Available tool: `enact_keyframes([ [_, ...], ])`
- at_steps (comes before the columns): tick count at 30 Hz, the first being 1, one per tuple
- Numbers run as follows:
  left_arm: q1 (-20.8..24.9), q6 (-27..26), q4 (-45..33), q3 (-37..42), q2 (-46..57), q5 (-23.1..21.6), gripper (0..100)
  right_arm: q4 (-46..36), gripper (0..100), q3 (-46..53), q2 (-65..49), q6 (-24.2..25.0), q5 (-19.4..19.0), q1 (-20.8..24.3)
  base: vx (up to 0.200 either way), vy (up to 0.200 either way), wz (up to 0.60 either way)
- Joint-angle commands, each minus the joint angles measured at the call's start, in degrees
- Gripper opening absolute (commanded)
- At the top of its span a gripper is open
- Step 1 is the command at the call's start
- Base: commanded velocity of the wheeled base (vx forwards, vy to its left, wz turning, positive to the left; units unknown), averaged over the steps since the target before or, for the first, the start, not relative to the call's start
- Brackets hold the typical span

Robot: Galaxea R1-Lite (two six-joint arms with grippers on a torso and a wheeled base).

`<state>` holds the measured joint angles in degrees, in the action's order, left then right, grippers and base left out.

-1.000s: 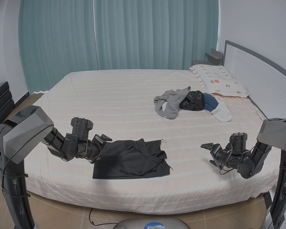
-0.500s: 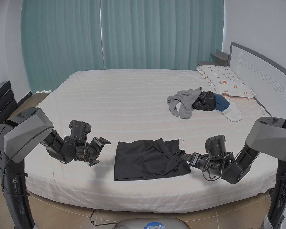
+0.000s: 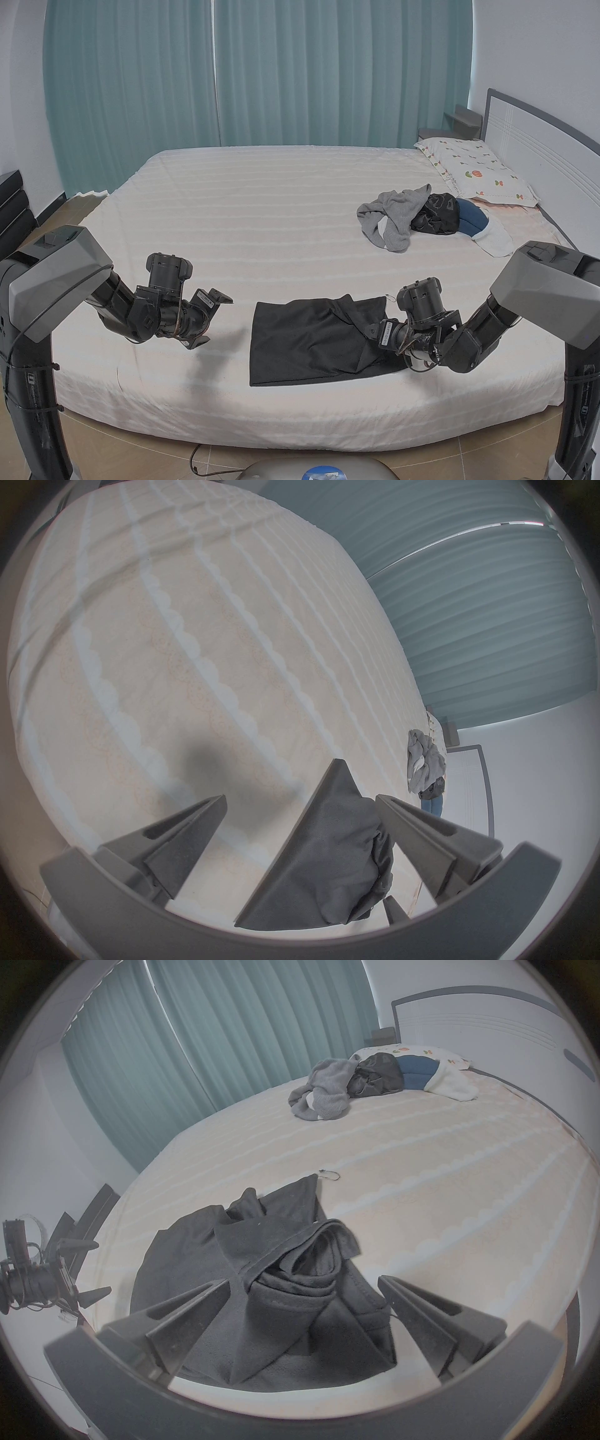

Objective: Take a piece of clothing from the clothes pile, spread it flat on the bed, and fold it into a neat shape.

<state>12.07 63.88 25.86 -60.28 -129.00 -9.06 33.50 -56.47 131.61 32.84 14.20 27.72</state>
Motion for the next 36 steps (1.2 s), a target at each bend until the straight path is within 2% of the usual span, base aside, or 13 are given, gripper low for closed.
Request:
enact_keyframes([
  [1, 0.06, -0.07, -0.02, -0.10, -0.29, 0.00, 100, -1.95, 100, -3.47, 3.21, -0.41, 1.09, 0.67, 0.000, 0.000, 0.00],
  [7, 0.06, -0.07, -0.02, -0.10, -0.29, 0.00, 100, -2.03, 100, -3.04, 4.18, -2.43, 1.88, 1.37, 0.000, 0.000, 0.00],
  [13, 0.06, -0.07, -0.02, -0.10, -0.29, 0.00, 100, -3.44, 100, -1.37, 2.60, -3.49, 3.38, -1.09, 0.000, 0.000, 0.00],
  [18, 0.06, -0.07, -0.10, -0.10, -0.29, 0.00, 100, -4.06, 100, 2.24, -0.04, -3.13, 2.67, -3.82, 0.000, 0.000, 0.00],
  [27, 0.06, -0.25, -0.10, -0.10, -0.37, 0.00, 100, -3.62, 100, 11.64, -5.40, -2.87, 2.41, -4.43, 0.000, 0.000, 0.00],
  [32, 0.15, -1.30, -0.10, 0.08, -0.46, 0.00, 100, -3.27, 100, 13.66, -6.63, -2.43, 2.41, -4.78, 0.000, 0.000, 0.00],
  [36, 0.15, -1.39, -0.10, -0.01, -0.64, 0.88, 100, -2.83, 100, 14.54, -11.38, -1.46, -0.14, -5.22, 0.000, 0.000, 0.00],
])
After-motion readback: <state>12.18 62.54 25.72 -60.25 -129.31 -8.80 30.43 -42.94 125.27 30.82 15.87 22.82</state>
